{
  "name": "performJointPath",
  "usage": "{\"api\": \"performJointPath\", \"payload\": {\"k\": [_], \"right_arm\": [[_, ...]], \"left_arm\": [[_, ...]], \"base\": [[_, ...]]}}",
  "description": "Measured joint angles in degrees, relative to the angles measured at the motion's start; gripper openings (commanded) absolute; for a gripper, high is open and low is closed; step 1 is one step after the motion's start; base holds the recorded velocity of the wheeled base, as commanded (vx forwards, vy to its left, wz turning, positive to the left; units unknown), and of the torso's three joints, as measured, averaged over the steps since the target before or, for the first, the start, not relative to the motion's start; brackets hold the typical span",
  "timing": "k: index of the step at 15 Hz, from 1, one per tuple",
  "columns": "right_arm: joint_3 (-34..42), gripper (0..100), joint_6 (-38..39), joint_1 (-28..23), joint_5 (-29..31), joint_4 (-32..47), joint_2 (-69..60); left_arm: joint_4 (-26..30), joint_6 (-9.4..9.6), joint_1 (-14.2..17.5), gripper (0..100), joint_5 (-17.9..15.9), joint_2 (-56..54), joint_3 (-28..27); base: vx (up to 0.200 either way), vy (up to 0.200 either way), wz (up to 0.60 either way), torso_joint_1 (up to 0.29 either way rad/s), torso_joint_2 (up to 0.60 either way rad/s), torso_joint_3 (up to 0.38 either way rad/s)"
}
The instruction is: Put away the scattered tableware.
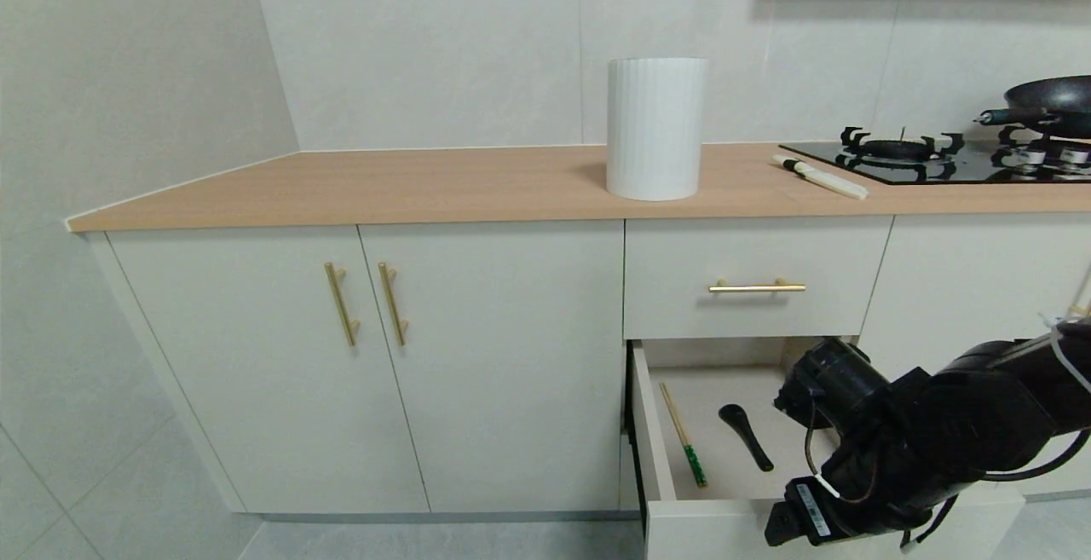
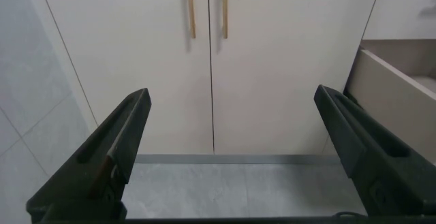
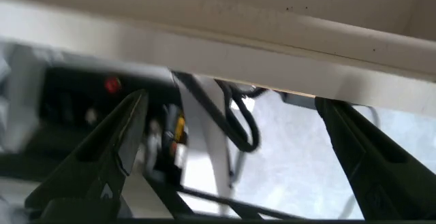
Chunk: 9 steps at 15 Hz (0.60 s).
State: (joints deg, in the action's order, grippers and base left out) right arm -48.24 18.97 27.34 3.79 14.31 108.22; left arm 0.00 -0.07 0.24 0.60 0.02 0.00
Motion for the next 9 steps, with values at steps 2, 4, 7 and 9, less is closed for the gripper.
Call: {"api": "performJointPath", "payload": {"k": [2, 4, 7, 9], "right_arm": [[-1.5, 100, 1.1, -1.2, 1.8, -1.2, 1.6], [-2.2, 100, 1.5, -2.1, 2.6, -3.7, 3.0], [-3.1, 100, 1.5, -3.6, 3.0, -8.1, 5.0], [-5.3, 100, 1.4, -5.2, 3.0, -9.8, 7.0]], "left_arm": [[0.0, 0.0, 0.0, 100, 0.0, 0.0, 0.0], [0.0, -0.02, 0.0, 100, 0.0, 0.0, 0.0], [0.0, 0.0, 0.0, 100, 0.0, 0.0, 0.0], [0.0, 0.0, 0.0, 100, 0.0, 0.0, 0.0]], "base": [[0.0, 0.0, 0.0, 0.0, 0.0, 0.0], [0.0, 0.0, 0.0, 0.0, 0.0, 0.0], [0.0, 0.0, 0.0, 0.0, 0.0, 0.0], [0.0, 0.0, 0.0, 0.0, 0.0, 0.0]]}}
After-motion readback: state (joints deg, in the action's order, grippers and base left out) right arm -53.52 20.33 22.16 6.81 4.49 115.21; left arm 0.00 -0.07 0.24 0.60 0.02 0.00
